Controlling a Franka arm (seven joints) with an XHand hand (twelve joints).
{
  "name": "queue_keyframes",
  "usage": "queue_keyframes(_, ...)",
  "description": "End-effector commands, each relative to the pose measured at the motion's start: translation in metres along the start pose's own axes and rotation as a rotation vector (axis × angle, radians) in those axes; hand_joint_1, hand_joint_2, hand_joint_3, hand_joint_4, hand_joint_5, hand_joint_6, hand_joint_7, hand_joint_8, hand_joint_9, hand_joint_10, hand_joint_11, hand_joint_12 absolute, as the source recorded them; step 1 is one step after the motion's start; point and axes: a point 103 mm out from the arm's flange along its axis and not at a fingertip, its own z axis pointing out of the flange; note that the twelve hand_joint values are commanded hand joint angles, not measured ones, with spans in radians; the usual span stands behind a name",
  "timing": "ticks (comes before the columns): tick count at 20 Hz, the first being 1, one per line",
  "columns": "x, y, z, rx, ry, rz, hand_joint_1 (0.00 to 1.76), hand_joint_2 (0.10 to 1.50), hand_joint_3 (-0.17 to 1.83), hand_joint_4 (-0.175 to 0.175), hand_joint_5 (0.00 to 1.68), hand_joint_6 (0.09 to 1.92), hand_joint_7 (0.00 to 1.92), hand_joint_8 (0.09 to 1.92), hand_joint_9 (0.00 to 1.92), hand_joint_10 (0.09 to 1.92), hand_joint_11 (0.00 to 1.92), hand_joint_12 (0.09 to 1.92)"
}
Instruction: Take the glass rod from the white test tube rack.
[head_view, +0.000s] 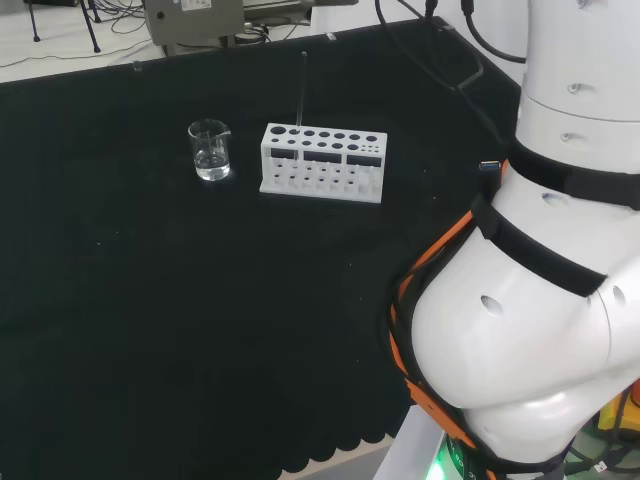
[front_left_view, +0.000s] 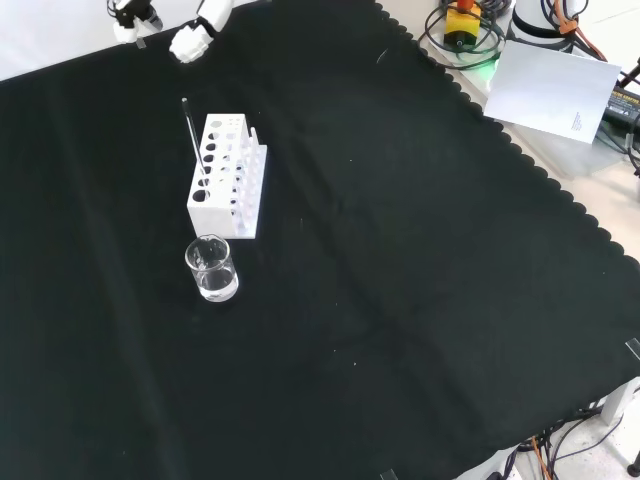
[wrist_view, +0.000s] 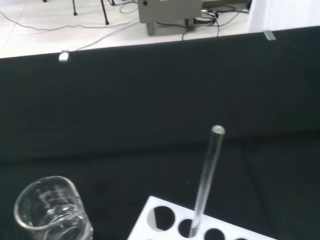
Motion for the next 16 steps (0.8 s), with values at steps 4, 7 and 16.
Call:
queue_keyframes(4, -0.035, 0.006, 0.015, 0.028, -0.005, 0.021, 0.54, 0.94, 0.35, -0.175, 0.24, 0.82, 0.70, 1.21, 0.90, 1.23, 0.72, 1.37)
queue_keyframes(7, -0.033, 0.010, 0.032, 0.044, -0.019, -0.003, 0.54, 0.93, 0.35, -0.175, 0.25, 0.86, 0.71, 1.24, 0.95, 1.30, 0.80, 1.35)
queue_keyframes(16, -0.043, 0.019, 0.057, 0.072, 0.015, -0.012, 0.55, 0.93, 0.37, -0.175, 0.26, 0.95, 0.73, 1.31, 1.02, 1.43, 1.00, 1.37)
